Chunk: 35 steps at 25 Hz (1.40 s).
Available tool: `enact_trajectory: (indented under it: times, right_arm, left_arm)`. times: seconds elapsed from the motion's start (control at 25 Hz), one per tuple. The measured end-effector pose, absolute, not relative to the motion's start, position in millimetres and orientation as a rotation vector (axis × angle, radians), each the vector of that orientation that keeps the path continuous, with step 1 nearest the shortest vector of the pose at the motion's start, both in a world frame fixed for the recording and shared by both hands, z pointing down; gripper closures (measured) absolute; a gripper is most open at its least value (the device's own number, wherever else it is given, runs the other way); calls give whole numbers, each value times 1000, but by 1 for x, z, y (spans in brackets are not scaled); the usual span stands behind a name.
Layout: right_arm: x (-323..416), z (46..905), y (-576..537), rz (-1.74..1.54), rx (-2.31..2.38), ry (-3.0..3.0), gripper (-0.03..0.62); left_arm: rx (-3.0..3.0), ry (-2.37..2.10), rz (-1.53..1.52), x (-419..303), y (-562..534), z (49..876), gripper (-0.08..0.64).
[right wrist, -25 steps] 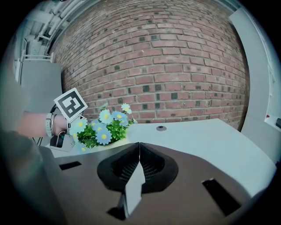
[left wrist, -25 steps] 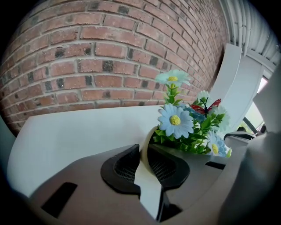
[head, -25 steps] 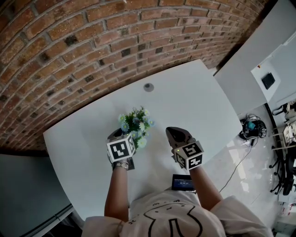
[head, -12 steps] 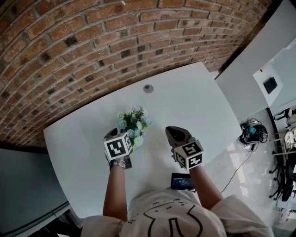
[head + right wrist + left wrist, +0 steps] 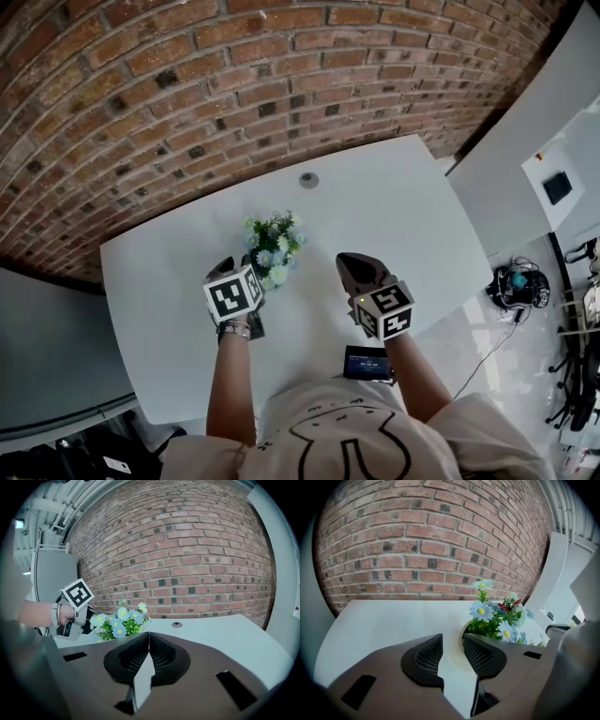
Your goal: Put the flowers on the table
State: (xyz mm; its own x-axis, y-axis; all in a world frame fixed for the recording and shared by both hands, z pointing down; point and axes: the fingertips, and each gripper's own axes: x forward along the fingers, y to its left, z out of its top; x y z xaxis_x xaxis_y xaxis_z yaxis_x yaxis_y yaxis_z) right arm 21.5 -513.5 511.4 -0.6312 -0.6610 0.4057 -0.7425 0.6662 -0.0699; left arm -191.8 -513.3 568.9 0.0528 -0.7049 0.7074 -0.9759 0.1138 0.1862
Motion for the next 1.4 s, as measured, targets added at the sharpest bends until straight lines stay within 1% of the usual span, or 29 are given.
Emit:
enact_trajectory:
  times: [0.08, 0.24, 0.52, 1.4]
  right_arm:
    - [25, 507, -507, 319, 1097, -2555, 575]
    - [35, 493, -495, 300, 1087, -2596, 575]
    - [49, 471, -471, 236, 1097, -2655, 577]
    - [51, 388, -381, -41, 1191, -2733, 577]
  left_arm:
    - [1647, -1729, 490, -189, -504, 563, 416]
    - [1648, -1781, 453, -184, -486, 544, 447]
    - [1692, -1888, 342, -177, -459, 514, 545]
    - [2262, -2020, 32, -156, -362, 385, 548]
